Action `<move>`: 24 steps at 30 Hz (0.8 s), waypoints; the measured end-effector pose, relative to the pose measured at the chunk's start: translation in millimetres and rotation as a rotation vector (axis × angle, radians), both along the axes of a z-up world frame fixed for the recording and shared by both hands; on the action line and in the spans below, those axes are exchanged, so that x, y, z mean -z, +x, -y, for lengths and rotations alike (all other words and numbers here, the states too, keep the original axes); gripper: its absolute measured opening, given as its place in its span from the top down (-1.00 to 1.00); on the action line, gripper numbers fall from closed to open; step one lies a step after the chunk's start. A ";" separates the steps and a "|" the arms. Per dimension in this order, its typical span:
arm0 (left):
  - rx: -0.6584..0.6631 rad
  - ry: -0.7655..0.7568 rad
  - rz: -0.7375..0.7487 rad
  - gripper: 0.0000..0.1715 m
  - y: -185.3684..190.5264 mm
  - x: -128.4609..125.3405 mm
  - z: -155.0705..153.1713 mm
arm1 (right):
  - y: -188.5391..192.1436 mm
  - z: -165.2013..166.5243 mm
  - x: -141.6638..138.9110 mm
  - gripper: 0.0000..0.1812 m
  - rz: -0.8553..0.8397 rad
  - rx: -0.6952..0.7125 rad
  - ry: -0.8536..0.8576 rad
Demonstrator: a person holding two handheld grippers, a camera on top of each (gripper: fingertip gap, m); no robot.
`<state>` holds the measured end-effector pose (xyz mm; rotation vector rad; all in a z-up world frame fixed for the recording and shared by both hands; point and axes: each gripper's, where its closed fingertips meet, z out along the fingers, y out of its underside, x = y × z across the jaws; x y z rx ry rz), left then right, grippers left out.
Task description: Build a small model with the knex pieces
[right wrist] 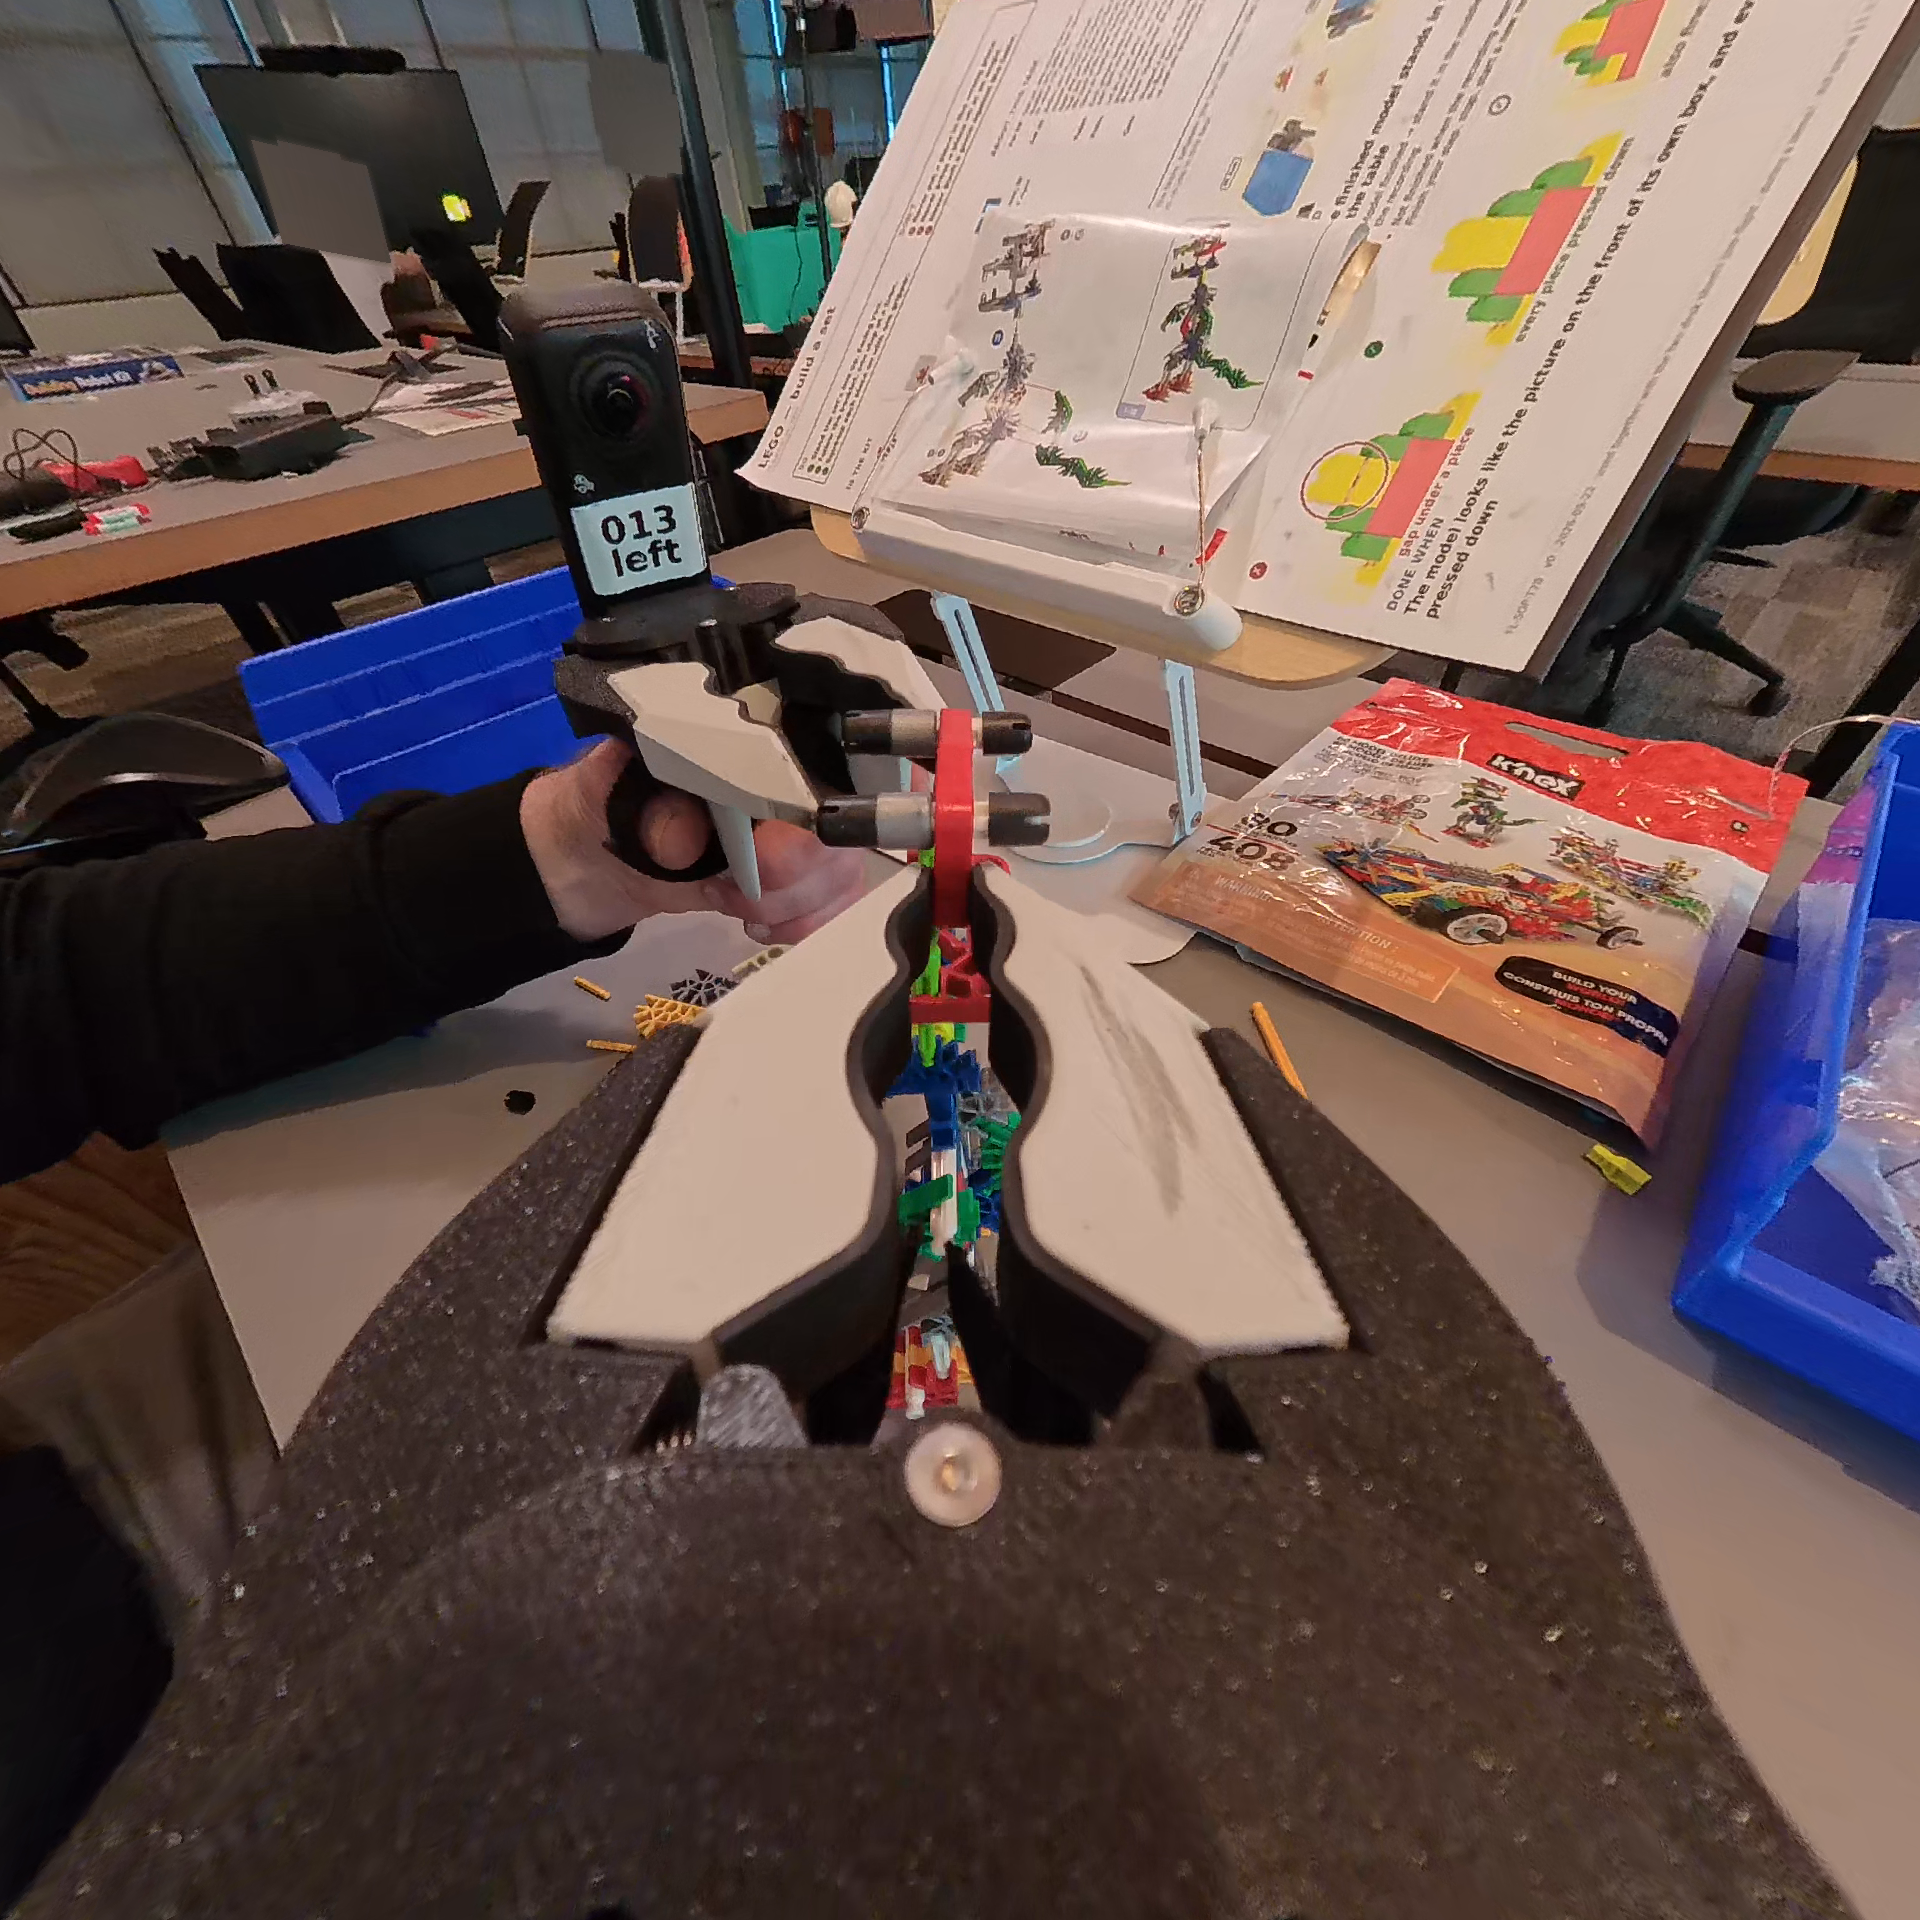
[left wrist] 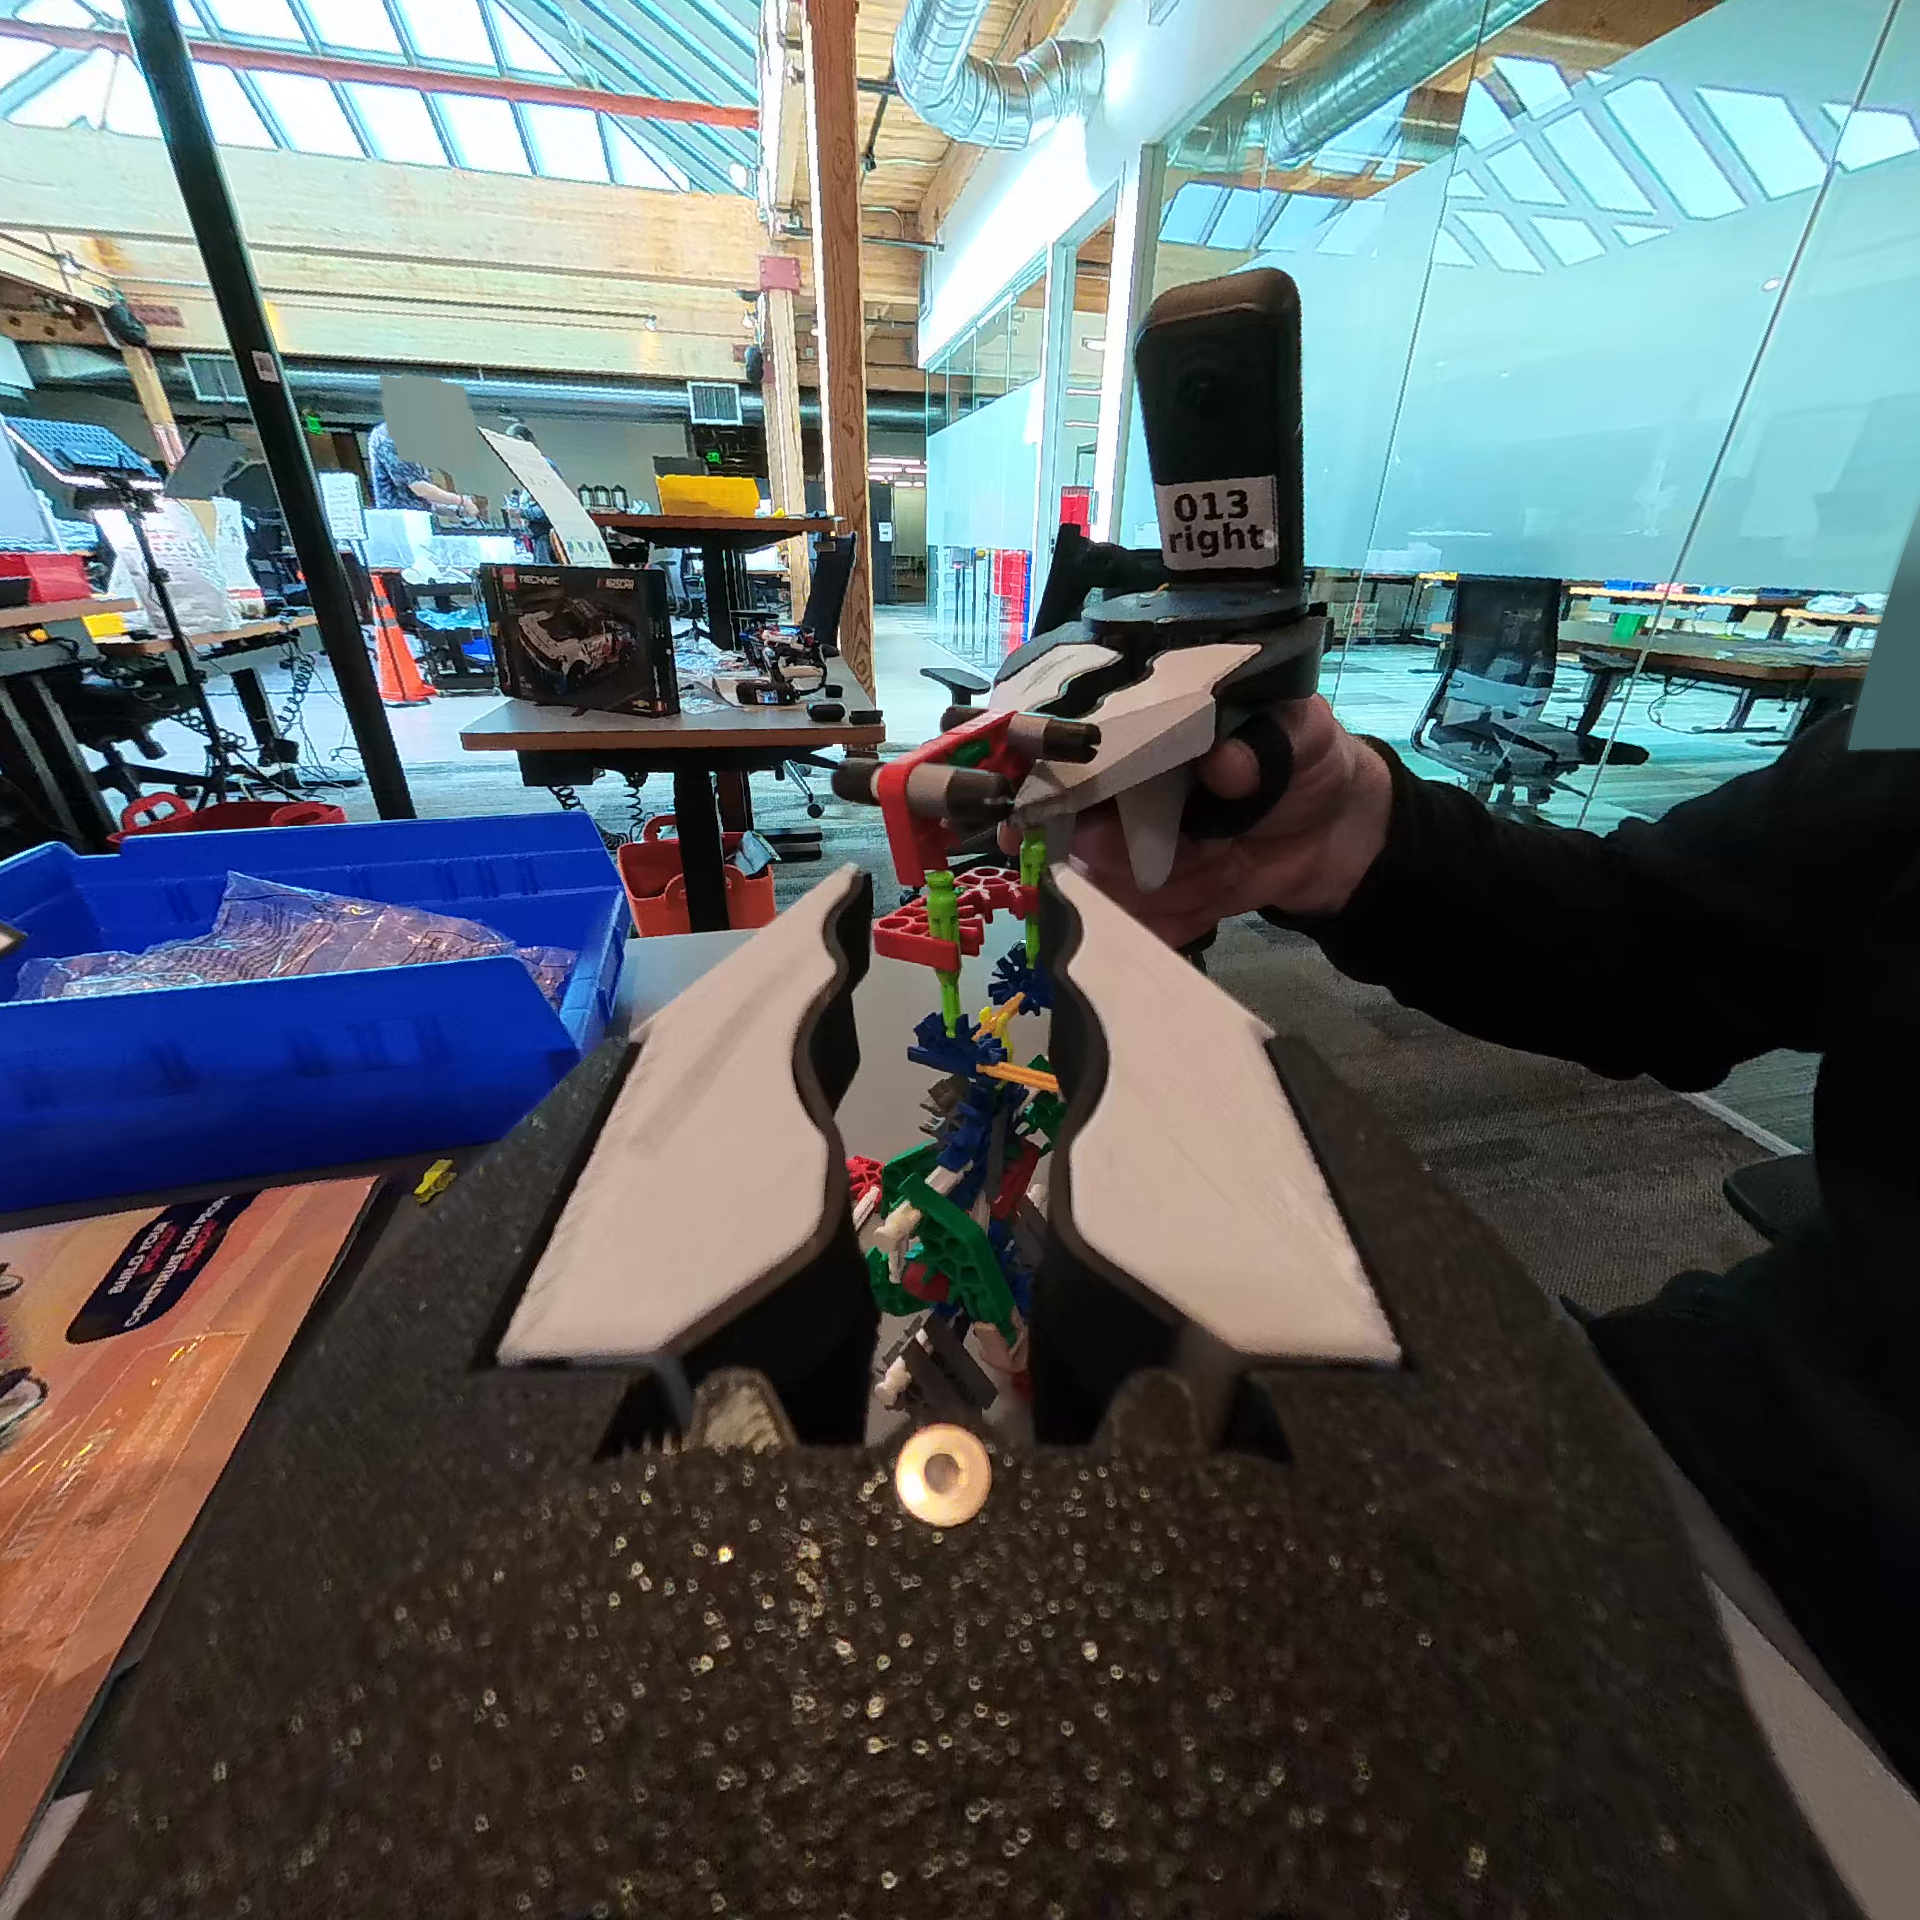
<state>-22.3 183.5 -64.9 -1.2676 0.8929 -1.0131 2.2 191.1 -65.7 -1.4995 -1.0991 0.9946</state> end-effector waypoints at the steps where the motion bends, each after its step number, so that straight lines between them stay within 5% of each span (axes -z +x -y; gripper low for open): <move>1: 0.000 0.000 -0.002 0.65 0.7 0.8 -0.1 | 0.2 0.1 -0.1 0.95 -0.002 -0.002 -0.001; 24: 0.017 -0.013 0.002 0.68 9.9 5.6 -5.2 | 2.7 1.8 3.0 0.95 0.015 -0.040 -0.020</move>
